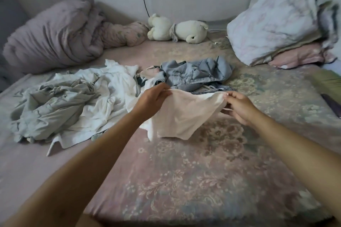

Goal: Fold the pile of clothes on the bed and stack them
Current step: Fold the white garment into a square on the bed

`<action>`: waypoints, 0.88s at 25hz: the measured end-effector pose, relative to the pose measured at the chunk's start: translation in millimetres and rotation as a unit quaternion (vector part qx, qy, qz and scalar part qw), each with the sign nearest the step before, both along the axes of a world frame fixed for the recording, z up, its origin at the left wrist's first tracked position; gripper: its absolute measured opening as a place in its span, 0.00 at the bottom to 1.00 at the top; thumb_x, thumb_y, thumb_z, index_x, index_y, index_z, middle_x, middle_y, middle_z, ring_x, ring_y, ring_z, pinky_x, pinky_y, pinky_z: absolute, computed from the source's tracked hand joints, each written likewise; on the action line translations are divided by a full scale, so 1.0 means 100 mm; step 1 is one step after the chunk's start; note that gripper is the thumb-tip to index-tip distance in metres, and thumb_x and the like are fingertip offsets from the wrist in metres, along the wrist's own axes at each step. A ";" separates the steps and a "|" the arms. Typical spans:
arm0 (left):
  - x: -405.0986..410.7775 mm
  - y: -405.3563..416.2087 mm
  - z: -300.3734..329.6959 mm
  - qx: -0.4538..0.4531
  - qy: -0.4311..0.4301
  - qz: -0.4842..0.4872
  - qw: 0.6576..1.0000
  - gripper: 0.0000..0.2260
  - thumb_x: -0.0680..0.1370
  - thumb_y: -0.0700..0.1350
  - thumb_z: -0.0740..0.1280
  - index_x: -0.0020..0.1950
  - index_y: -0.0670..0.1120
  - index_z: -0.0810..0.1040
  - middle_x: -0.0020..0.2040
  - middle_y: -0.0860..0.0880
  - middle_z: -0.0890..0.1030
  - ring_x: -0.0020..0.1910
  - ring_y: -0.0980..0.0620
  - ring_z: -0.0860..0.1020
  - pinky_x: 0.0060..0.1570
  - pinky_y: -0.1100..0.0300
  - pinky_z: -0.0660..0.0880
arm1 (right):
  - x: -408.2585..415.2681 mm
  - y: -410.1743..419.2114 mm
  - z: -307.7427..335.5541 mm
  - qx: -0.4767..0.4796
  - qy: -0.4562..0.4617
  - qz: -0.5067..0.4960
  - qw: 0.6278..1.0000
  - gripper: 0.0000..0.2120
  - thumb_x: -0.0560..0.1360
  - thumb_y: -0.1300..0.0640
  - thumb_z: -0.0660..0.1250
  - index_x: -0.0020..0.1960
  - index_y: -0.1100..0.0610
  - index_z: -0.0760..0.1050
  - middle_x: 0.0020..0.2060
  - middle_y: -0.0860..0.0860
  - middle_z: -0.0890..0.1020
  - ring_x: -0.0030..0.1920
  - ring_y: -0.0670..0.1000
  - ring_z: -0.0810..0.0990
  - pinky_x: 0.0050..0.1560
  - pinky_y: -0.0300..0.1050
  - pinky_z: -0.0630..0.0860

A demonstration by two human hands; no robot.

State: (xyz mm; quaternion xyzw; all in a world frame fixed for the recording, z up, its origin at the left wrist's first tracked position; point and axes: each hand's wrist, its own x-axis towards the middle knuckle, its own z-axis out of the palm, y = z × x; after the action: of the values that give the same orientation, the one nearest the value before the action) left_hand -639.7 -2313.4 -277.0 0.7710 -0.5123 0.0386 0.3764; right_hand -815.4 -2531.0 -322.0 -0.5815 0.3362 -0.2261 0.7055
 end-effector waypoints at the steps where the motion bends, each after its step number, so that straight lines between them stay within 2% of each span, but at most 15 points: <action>1: 0.06 -0.03 0.21 -0.012 0.011 0.017 1.000 0.07 0.80 0.41 0.63 0.53 0.40 0.77 0.44 0.49 0.79 0.43 0.53 0.74 0.43 0.66 0.65 | 0.06 -0.04 0.18 -0.022 -0.003 0.007 1.000 0.08 0.81 0.61 0.58 0.45 0.57 0.73 0.40 0.55 0.77 0.39 0.53 0.77 0.46 0.52 0.78; 3: 0.17 -0.08 0.57 -0.038 0.031 0.057 0.997 0.05 0.80 0.43 0.62 0.50 0.42 0.76 0.39 0.52 0.75 0.37 0.55 0.71 0.38 0.66 0.64 | 0.14 -0.16 0.56 -0.080 -0.008 0.005 0.997 0.09 0.81 0.60 0.58 0.45 0.55 0.73 0.38 0.54 0.75 0.37 0.52 0.76 0.38 0.48 0.78; 5: 0.24 -0.10 0.86 -0.072 0.058 0.100 0.991 0.06 0.81 0.45 0.60 0.47 0.44 0.73 0.35 0.54 0.71 0.34 0.57 0.68 0.33 0.67 0.64 | 0.17 -0.29 0.94 -0.163 0.002 -0.017 0.986 0.09 0.81 0.59 0.59 0.42 0.55 0.73 0.33 0.53 0.74 0.30 0.47 0.75 0.29 0.40 0.75; 6: 0.24 -0.09 0.97 -0.089 0.072 0.113 0.987 0.07 0.81 0.45 0.60 0.46 0.44 0.72 0.35 0.54 0.70 0.34 0.58 0.68 0.32 0.70 0.65 | 0.17 -0.35 1.12 -0.215 0.011 -0.025 0.976 0.09 0.80 0.59 0.60 0.42 0.56 0.74 0.31 0.53 0.73 0.26 0.45 0.74 0.26 0.37 0.73; 8: 0.20 -0.07 1.15 -0.128 0.111 0.103 0.980 0.09 0.81 0.43 0.61 0.41 0.44 0.70 0.33 0.53 0.68 0.30 0.61 0.66 0.28 0.70 0.64 | 0.13 -0.47 1.46 -0.306 0.035 -0.023 0.951 0.09 0.80 0.58 0.61 0.43 0.60 0.75 0.29 0.53 0.73 0.22 0.40 0.71 0.27 0.36 0.71; 10: 0.14 -0.04 1.35 -0.173 0.160 0.059 0.970 0.13 0.80 0.41 0.62 0.36 0.46 0.68 0.32 0.52 0.65 0.26 0.62 0.64 0.25 0.70 0.61 | 0.06 -0.57 1.77 -0.363 0.041 -0.012 0.931 0.12 0.80 0.56 0.61 0.46 0.64 0.77 0.29 0.53 0.76 0.28 0.42 0.73 0.33 0.39 0.68; 13: 0.12 -0.02 1.50 -0.177 0.237 0.021 0.955 0.14 0.80 0.41 0.62 0.34 0.47 0.68 0.29 0.54 0.67 0.25 0.62 0.63 0.24 0.68 0.61 | -0.04 -0.64 2.07 -0.409 0.035 -0.004 0.912 0.13 0.80 0.53 0.62 0.53 0.62 0.79 0.46 0.59 0.81 0.46 0.50 0.76 0.46 0.43 0.69; 15: 0.11 -0.03 1.35 -0.103 0.232 0.037 0.967 0.13 0.80 0.43 0.62 0.36 0.47 0.69 0.29 0.54 0.69 0.27 0.59 0.66 0.26 0.65 0.63 | -0.05 -0.63 1.99 -0.406 0.057 0.016 0.912 0.12 0.80 0.54 0.61 0.55 0.60 0.79 0.51 0.56 0.81 0.50 0.50 0.76 0.51 0.42 0.69; 17: 0.13 -0.03 0.96 -0.015 0.216 0.064 0.974 0.12 0.80 0.43 0.62 0.37 0.48 0.70 0.32 0.52 0.70 0.30 0.57 0.66 0.29 0.66 0.64 | -0.01 -0.57 1.64 -0.406 0.105 0.053 0.906 0.11 0.80 0.57 0.61 0.55 0.61 0.79 0.52 0.53 0.80 0.51 0.48 0.75 0.49 0.38 0.67; 19: 0.10 0.03 0.42 0.045 0.244 0.100 0.964 0.12 0.81 0.45 0.62 0.36 0.47 0.69 0.33 0.51 0.69 0.31 0.56 0.66 0.29 0.67 0.63 | 0.04 -0.50 1.07 -0.402 0.157 0.092 0.897 0.11 0.80 0.60 0.61 0.56 0.63 0.78 0.52 0.55 0.80 0.51 0.48 0.74 0.46 0.37 0.65; 22: -0.02 0.19 -0.36 0.077 0.324 0.123 0.935 0.21 0.75 0.63 0.62 0.39 0.44 0.70 0.32 0.50 0.68 0.30 0.55 0.65 0.26 0.69 0.62 | 0.14 -0.38 0.11 -0.373 0.203 0.121 0.897 0.11 0.79 0.61 0.62 0.57 0.65 0.78 0.54 0.58 0.81 0.55 0.54 0.77 0.51 0.45 0.69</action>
State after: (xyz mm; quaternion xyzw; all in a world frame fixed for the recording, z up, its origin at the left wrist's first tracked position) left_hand -642.0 -2294.6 -313.1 0.8254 -0.2647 -0.2065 0.4540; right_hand -801.3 -2568.7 -310.9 -0.8713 0.2898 -0.1247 0.3758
